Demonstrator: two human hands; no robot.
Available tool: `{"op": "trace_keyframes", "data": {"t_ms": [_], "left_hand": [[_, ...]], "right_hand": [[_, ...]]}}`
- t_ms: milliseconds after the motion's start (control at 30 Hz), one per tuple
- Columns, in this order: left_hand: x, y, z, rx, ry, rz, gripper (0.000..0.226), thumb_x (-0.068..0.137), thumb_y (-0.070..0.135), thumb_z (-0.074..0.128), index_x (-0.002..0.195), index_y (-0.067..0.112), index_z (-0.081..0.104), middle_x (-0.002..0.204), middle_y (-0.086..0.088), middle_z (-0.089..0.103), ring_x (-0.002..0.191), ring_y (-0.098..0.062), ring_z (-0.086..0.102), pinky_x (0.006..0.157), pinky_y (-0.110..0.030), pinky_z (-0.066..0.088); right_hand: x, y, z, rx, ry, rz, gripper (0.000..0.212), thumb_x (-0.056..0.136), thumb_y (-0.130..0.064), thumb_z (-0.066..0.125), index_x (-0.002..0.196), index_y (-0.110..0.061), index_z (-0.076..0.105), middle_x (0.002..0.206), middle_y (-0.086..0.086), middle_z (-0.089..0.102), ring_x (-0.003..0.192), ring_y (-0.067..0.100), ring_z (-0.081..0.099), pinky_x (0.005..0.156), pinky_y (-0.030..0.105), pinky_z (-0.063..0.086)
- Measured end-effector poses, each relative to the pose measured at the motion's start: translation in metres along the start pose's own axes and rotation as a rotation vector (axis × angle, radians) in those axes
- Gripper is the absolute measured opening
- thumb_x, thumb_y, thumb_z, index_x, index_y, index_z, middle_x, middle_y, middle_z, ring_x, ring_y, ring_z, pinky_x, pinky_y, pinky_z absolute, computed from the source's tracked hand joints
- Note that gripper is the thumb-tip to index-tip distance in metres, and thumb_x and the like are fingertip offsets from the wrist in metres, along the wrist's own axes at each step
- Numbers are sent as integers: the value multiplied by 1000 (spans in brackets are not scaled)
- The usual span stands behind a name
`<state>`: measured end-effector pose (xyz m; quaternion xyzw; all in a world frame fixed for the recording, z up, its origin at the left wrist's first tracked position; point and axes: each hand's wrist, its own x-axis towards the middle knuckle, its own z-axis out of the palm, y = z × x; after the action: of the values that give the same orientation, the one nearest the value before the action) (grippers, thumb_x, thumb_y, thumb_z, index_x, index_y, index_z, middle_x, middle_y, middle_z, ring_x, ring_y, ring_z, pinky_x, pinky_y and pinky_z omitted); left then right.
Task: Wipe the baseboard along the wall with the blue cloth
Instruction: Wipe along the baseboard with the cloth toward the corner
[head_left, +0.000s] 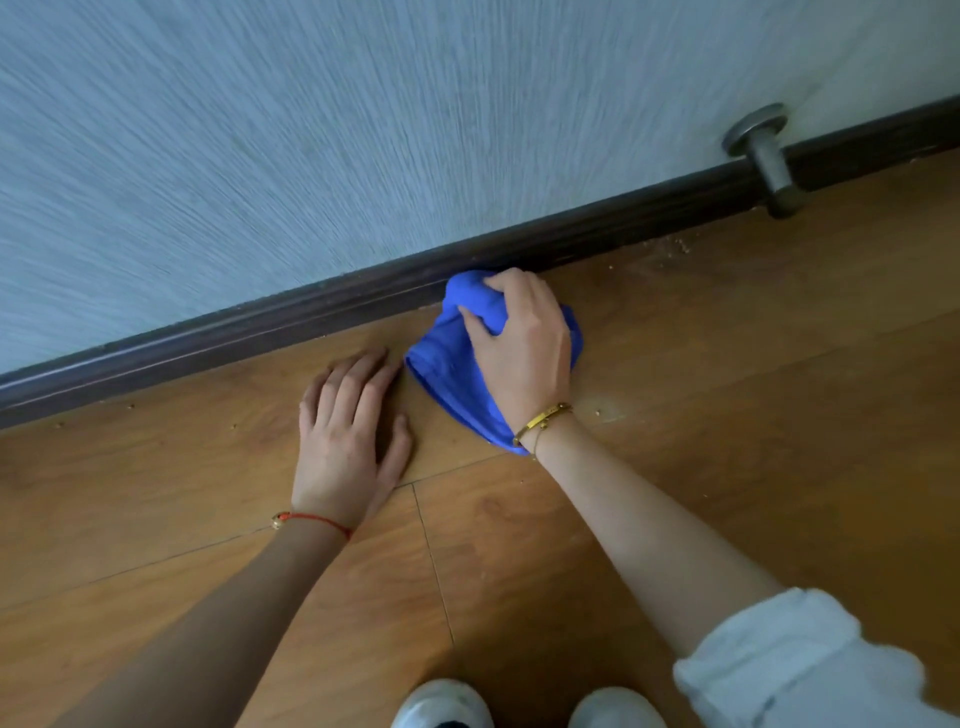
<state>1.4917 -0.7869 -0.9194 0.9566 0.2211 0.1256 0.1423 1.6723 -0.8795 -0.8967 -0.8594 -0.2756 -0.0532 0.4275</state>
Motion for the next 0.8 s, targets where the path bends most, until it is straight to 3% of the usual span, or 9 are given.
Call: {"op": "trace_keyframes", "data": {"t_ms": [167, 233, 300, 400, 600, 800], "left_hand": [[0, 3, -2, -12, -28, -21, 53, 96, 31, 52, 144, 8, 53, 149, -11, 51, 142, -27, 40, 123, -44, 20], [0, 3, -2, -14, -25, -29, 53, 96, 31, 52, 144, 8, 53, 149, -11, 50, 142, -27, 39, 123, -44, 18], [1, 3, -1, -14, -15, -27, 53, 95, 30, 53, 143, 8, 54, 148, -11, 51, 141, -27, 41, 123, -45, 21], [1, 1, -1, -7, -5, -18, 52, 94, 30, 53, 141, 7, 55, 148, -11, 52, 140, -27, 42, 121, -48, 25], [1, 1, -2, -17, -17, -24, 53, 96, 32, 52, 143, 8, 54, 148, -10, 52, 141, -27, 41, 123, -43, 18], [1, 0, 1, -27, -1, -19, 51, 93, 29, 53, 140, 7, 56, 145, -11, 54, 139, -27, 43, 120, -50, 26]], "right_hand": [[28, 44, -40, 5, 286, 238, 16, 77, -8, 74, 87, -3, 62, 88, 9, 65, 87, 28, 62, 82, 29, 46], [24, 32, -30, 23, 262, 206, 16, 77, -7, 74, 85, -3, 60, 87, 10, 63, 85, 28, 61, 80, 32, 48], [12, 12, -12, 33, 138, 106, 17, 76, -4, 75, 81, -3, 59, 82, 10, 60, 80, 28, 59, 74, 37, 48], [3, 6, -6, 0, 33, -1, 19, 75, -4, 79, 82, -4, 61, 80, 7, 61, 78, 26, 59, 70, 34, 48], [27, 39, -34, 42, 348, 235, 17, 79, -7, 73, 92, -1, 63, 91, 9, 66, 88, 27, 63, 83, 32, 50], [-3, -10, 4, 95, 61, -38, 18, 74, 1, 78, 83, -2, 63, 81, 8, 61, 80, 25, 58, 74, 31, 48]]}}
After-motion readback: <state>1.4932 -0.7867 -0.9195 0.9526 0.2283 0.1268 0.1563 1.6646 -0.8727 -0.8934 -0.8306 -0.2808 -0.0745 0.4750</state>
